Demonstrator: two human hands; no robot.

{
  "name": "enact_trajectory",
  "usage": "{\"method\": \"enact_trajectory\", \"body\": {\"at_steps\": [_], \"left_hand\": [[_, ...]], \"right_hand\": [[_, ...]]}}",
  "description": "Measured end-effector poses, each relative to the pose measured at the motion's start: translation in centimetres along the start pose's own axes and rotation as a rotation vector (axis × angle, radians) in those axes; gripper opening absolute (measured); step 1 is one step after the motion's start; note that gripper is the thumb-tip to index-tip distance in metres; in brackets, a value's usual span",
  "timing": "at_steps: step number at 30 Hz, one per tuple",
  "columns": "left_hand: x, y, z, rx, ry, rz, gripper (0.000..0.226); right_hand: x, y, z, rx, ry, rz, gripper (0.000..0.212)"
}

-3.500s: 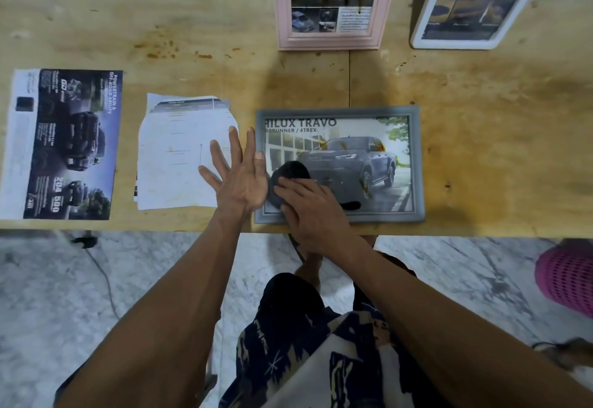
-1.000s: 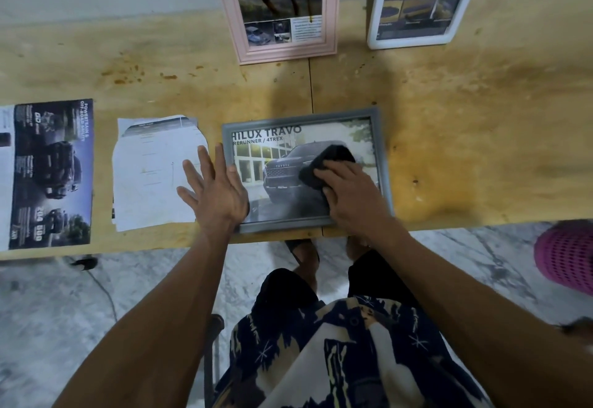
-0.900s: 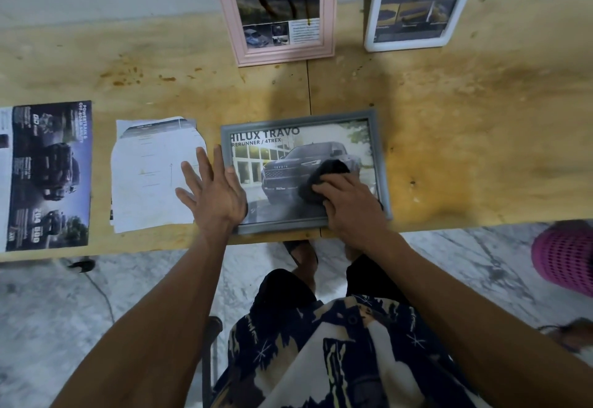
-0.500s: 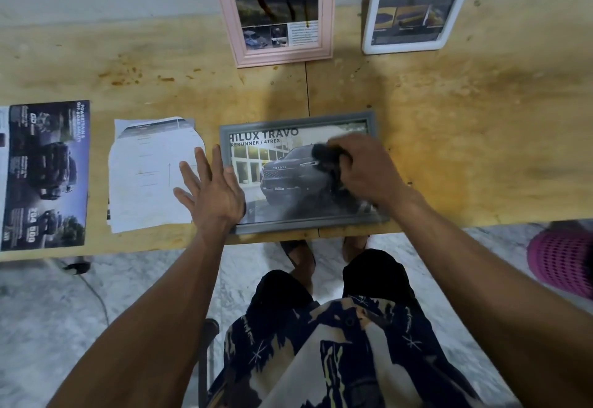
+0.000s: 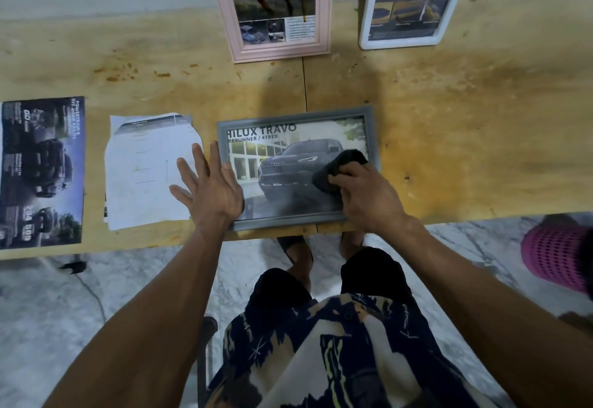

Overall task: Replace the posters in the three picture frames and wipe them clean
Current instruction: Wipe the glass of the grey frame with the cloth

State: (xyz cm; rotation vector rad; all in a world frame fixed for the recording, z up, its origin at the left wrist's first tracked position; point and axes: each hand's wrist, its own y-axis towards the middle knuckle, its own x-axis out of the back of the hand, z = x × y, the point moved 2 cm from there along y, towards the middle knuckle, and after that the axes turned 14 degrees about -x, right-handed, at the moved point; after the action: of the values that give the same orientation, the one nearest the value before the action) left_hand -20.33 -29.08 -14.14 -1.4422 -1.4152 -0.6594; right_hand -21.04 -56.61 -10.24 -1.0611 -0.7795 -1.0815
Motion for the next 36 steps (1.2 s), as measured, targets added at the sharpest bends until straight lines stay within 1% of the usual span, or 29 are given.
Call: {"method": "enact_trajectory", "body": {"at_steps": [5,8,9,11,12,13,14,16,18,19,22,24,27,32,36], "left_hand": [[0.1,0.0,0.1,-0.010,0.000,0.019,0.054],[0.1,0.0,0.0,-0.010,-0.004,0.017,0.054],[0.2,0.0,0.0,-0.012,-0.006,0.018,0.054],[0.2,0.0,0.0,-0.013,-0.012,0.027,0.054],[0.3,0.1,0.1,-0.015,-0.012,0.036,0.054],[0.3,0.1,0.1,-0.018,-0.012,0.046,0.054],[0.3,0.1,0.2,-0.023,-0.016,0.055,0.055],[0.4,0.1,0.4,-0.030,-0.027,0.069,0.055],[0.7,0.3,0.6,-0.046,-0.017,0.076,0.055],[0.8,0.5,0.8,-0.062,-0.006,0.077,0.055],[1.3,1.0,1.6,-0.124,0.041,0.082,0.054],[1.4,0.9,1.9,-0.154,0.065,0.079,0.054],[1.0,0.8,1.9,-0.150,0.075,0.071,0.055],[0.8,0.9,2.0,-0.136,0.076,0.064,0.055],[0.8,0.9,2.1,-0.141,0.072,0.052,0.055]], "right_hand": [[-0.6,-2.1,-0.5,-0.025,-0.004,0.059,0.034],[0.0,-2.0,-0.3,-0.022,-0.002,0.129,0.039],[0.5,-1.7,-0.2,-0.029,0.008,0.158,0.037],[1.7,-0.7,-0.2,-0.113,0.123,0.227,0.029],[2.5,-0.1,-0.2,-0.199,0.226,0.233,0.026],[3.3,0.5,-0.3,-0.292,0.331,0.189,0.025],[4.1,1.2,-0.4,-0.377,0.424,0.108,0.025],[5.0,2.7,-0.4,-0.467,0.525,-0.087,0.026],[4.7,4.2,-0.3,-0.458,0.450,-0.195,0.031],[4.2,5.0,-0.2,-0.441,0.381,-0.201,0.034],[1.3,6.3,0.3,-0.410,0.159,-0.136,0.042],[-0.3,6.2,0.8,-0.377,0.073,-0.178,0.044],[-1.2,6.0,1.5,-0.388,0.086,-0.221,0.043],[-2.3,6.6,4.8,-0.384,0.170,-0.171,0.043],[-3.1,6.8,7.4,-0.319,0.182,-0.162,0.043]]}}
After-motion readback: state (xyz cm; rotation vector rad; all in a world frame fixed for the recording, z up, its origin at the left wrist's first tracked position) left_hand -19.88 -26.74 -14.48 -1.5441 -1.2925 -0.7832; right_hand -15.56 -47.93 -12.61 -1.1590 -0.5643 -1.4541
